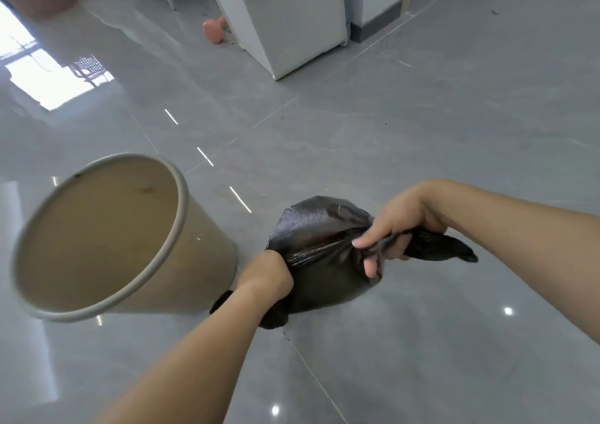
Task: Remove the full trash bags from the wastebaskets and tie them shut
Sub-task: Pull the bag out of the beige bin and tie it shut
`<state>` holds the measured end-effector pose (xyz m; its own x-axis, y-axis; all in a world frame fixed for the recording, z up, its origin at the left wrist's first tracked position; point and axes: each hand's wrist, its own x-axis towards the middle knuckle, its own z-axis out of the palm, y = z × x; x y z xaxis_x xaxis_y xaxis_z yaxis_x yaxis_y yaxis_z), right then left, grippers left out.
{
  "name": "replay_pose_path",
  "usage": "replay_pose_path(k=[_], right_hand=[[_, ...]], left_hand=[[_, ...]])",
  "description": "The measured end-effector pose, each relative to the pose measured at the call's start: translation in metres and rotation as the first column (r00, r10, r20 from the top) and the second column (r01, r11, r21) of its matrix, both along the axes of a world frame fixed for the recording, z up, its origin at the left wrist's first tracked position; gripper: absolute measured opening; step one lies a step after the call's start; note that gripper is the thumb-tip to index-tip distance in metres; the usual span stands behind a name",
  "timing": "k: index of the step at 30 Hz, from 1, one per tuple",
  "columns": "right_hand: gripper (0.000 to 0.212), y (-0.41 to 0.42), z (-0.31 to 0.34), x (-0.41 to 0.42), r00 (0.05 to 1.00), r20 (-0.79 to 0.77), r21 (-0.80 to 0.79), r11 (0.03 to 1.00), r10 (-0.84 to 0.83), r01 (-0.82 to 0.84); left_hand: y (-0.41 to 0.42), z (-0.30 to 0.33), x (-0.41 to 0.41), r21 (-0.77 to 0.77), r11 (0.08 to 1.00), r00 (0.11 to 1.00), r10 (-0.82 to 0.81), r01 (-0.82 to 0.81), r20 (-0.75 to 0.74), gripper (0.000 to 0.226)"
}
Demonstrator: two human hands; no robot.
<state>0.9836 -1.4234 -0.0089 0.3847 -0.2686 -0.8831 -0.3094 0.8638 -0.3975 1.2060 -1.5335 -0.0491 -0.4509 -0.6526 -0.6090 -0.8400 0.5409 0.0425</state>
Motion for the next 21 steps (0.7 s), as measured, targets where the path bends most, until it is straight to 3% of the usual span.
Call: replay_pose_path(k=[4, 8, 11, 13, 15, 18, 21], right_hand=[[0.047, -0.002, -0.012, -0.007, 0.947, 0.218, -0.175, 0.945, -0.235, 0.275], [0.048, -0.004, -0.03, 0.001, 0.816, 0.352, -0.176, 0.824, -0.459, 0.539], [0.049, -0.005, -0.039, 0.007, 0.745, 0.403, -0.167, 0.757, -0.532, 0.631], [0.05, -0.006, -0.045, 0.004, 0.722, 0.394, -0.213, 0.707, -0.569, 0.674], [0.05, -0.007, -0.046, 0.002, 0.685, 0.425, -0.203, 0.675, -0.592, 0.709], [0.049, -0.013, -0.045, 0.002, 0.63, 0.478, -0.148, 0.651, -0.612, 0.744], [0.047, -0.021, -0.047, 0.005, 0.653, 0.494, -0.169, 0.674, -0.573, 0.719]], left_hand=[[-0.003, -0.004, -0.009, 0.068, 0.988, 0.99, 0.138, -0.138, -0.007, 0.008], [-0.003, -0.004, -0.008, -0.003, 0.979, 0.978, 0.202, -0.203, -0.055, 0.008], [0.0, -0.002, 0.001, -0.084, 0.941, 0.917, 0.297, -0.328, -0.266, 0.014], [0.002, -0.001, 0.008, -0.221, 0.921, 0.858, 0.184, -0.321, -0.479, 0.027], [0.006, 0.006, 0.013, -0.29, 0.927, 0.841, 0.046, -0.236, -0.54, 0.038], [0.011, 0.013, 0.016, -0.214, 0.95, 0.873, 0.103, -0.228, -0.476, 0.046], [0.004, 0.015, 0.007, 0.016, 0.952, 0.932, 0.304, -0.307, -0.195, 0.046]])
